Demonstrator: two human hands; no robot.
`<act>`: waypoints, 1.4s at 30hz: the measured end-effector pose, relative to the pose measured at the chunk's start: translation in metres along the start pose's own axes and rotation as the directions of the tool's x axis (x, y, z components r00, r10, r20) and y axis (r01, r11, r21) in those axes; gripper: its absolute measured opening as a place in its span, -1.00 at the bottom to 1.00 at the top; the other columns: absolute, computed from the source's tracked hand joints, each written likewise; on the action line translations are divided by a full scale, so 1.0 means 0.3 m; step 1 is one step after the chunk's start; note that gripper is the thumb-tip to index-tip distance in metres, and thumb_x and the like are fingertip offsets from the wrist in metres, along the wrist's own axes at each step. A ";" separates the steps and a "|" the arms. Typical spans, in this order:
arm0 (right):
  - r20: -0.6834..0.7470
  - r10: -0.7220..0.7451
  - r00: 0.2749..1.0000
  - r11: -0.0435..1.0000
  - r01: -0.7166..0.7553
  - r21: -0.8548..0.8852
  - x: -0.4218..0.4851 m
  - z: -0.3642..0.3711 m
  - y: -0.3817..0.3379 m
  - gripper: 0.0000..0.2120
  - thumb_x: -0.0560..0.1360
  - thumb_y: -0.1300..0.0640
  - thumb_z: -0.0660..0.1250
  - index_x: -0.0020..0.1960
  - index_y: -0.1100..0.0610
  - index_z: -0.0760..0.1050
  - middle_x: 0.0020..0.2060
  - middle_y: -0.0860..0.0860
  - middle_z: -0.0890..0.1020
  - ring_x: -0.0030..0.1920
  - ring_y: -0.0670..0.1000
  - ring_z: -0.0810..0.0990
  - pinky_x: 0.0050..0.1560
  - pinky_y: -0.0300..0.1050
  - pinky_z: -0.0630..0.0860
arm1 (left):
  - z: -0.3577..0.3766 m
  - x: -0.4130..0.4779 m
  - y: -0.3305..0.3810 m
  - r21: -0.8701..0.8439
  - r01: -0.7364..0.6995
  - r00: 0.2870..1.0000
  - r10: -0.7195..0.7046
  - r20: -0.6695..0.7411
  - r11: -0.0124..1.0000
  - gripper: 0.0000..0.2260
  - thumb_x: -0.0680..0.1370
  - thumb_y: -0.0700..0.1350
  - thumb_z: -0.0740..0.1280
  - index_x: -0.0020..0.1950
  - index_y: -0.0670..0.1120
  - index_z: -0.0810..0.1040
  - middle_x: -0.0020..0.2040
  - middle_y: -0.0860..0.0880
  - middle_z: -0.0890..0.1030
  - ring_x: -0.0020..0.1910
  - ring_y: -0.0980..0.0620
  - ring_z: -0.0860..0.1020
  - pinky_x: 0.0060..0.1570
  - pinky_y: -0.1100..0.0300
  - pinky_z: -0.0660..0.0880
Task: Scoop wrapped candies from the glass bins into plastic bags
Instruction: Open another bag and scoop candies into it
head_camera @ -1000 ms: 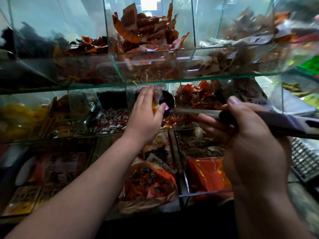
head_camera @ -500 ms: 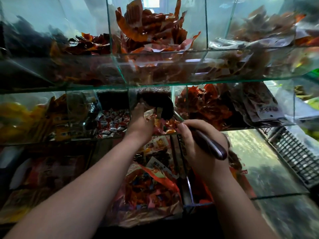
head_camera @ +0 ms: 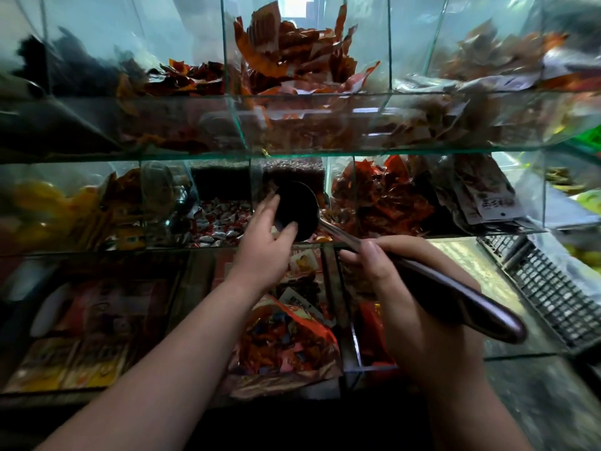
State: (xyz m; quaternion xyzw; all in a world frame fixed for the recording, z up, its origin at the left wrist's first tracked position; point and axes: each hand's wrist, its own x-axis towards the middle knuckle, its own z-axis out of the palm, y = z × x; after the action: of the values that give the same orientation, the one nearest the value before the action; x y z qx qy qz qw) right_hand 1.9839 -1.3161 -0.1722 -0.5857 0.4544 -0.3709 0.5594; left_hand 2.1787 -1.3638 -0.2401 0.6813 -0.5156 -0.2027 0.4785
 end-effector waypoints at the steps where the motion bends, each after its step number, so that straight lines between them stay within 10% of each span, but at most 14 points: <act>1: 0.048 -0.028 0.998 0.996 0.032 -0.078 -0.032 -0.004 -0.009 -0.64 0.71 0.30 0.07 -0.24 0.11 0.37 -0.64 -0.11 0.56 -0.58 -0.25 0.55 0.11 -0.13 0.49 | -0.016 -0.053 -0.013 -0.021 -0.005 1.000 0.005 -0.006 1.000 -0.45 0.63 0.09 0.29 0.60 0.13 0.22 0.58 0.16 0.25 0.50 0.27 0.18 0.47 0.22 0.18; 5: 0.075 0.099 0.992 0.973 -0.112 0.202 -0.114 0.005 -0.033 -0.73 0.71 0.29 0.09 0.10 0.16 0.57 0.09 0.18 0.61 -0.56 -0.28 0.56 -0.02 -0.37 0.56 | -0.091 -0.275 -0.104 -0.070 0.048 0.996 -0.053 -0.075 0.996 -0.53 0.54 0.19 0.30 0.44 0.33 0.31 0.39 0.36 0.41 0.39 0.35 0.34 0.29 0.33 0.30; 9: 0.114 -0.353 0.929 0.875 0.370 -0.312 -0.193 -0.053 0.058 -0.76 0.43 -0.38 0.39 -0.17 -0.24 0.63 -0.22 -0.19 0.75 -0.28 -0.16 0.74 -0.20 -0.10 0.69 | -0.154 -0.426 -0.210 0.154 0.150 0.959 -0.106 -0.262 0.977 -0.79 0.55 -0.06 0.42 -0.01 0.25 0.49 0.19 0.31 0.43 0.26 0.27 0.39 0.14 0.50 0.24; 12: 0.242 -0.370 0.897 0.695 0.440 -0.568 -0.170 -0.029 0.125 -0.87 0.45 -0.37 0.32 -0.14 -0.36 0.56 -0.21 -0.45 0.64 -0.23 -0.40 0.63 -0.30 -0.55 0.48 | -0.163 -0.491 -0.257 0.258 0.235 0.962 -0.186 -0.199 0.937 -0.74 0.53 -0.11 0.45 -0.10 0.20 0.42 0.05 0.20 0.50 0.05 0.20 0.52 -0.03 0.35 0.37; 15: 0.354 -0.244 0.903 0.725 0.412 -0.552 -0.101 0.044 0.228 -0.83 0.51 -0.26 0.34 -0.06 -0.21 0.61 -0.17 -0.31 0.66 -0.12 -0.32 0.64 -0.19 -0.45 0.49 | -0.145 -0.517 -0.264 0.269 0.304 0.950 -0.270 -0.154 0.914 -0.76 0.59 -0.08 0.37 -0.05 0.23 0.36 -0.16 0.23 0.58 -0.21 0.36 0.53 -0.36 0.45 0.35; 20: 0.242 -0.142 0.960 0.856 0.241 -0.457 -0.055 0.157 0.414 -0.85 0.54 0.00 0.46 -0.13 0.05 0.69 -0.23 -0.09 0.70 -0.16 -0.14 0.67 -0.03 -0.05 0.61 | -0.127 -0.512 -0.236 0.114 0.330 0.937 -0.310 -0.161 0.937 -0.69 0.64 -0.16 0.29 0.25 0.24 0.41 -0.16 0.39 0.53 -0.14 0.56 0.50 -0.24 0.50 0.46; 24: 0.056 -0.129 0.990 0.924 0.140 -0.355 -0.045 0.124 0.419 -0.75 0.48 -0.25 0.37 -0.17 -0.10 0.67 -0.30 -0.15 0.72 -0.27 -0.18 0.70 -0.23 -0.27 0.60 | -0.126 -0.517 -0.243 0.025 0.355 0.927 -0.348 -0.137 0.935 -0.70 0.66 -0.16 0.27 0.27 0.22 0.45 -0.04 0.33 0.59 -0.01 0.33 0.61 -0.08 0.28 0.63; 27: -0.007 -0.049 0.999 0.943 0.044 -0.329 -0.016 0.101 0.427 -0.81 0.54 -0.11 0.44 -0.22 -0.11 0.67 -0.26 -0.22 0.72 -0.23 -0.26 0.68 -0.22 -0.39 0.54 | -0.122 -0.515 -0.260 0.005 0.337 0.930 -0.332 -0.161 0.942 -0.73 0.66 -0.16 0.27 0.24 0.20 0.48 0.01 0.28 0.61 0.04 0.37 0.58 -0.16 0.49 0.53; 35: 0.023 0.094 0.995 0.991 -0.091 -0.097 -0.020 0.111 0.429 -0.75 0.45 -0.21 0.44 -0.13 -0.04 0.70 -0.21 0.01 0.77 -0.15 0.01 0.77 -0.10 0.08 0.71 | -0.118 -0.511 -0.265 -0.031 0.323 0.929 -0.323 -0.179 0.946 -0.79 0.65 -0.15 0.28 0.15 0.18 0.52 -0.02 0.25 0.64 -0.01 0.40 0.58 -0.23 0.48 0.52; 42: -0.054 0.117 0.992 0.973 -0.126 -0.195 -0.012 0.162 0.498 -0.81 0.55 -0.07 0.45 -0.18 -0.02 0.71 -0.21 -0.08 0.76 -0.12 -0.08 0.74 0.02 -0.02 0.64 | -0.124 -0.509 -0.286 -0.030 0.322 0.925 -0.321 -0.205 0.946 -0.82 0.65 -0.13 0.28 0.17 0.13 0.55 -0.01 0.21 0.66 -0.06 0.31 0.62 -0.16 0.30 0.61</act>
State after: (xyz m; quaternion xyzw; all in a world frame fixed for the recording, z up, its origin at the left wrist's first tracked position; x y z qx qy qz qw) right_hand 2.0109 -1.2916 -0.3251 -0.6016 0.5356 -0.3013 0.5103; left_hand 2.1919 -1.2095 -0.3301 0.7750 -0.3447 -0.2053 0.4882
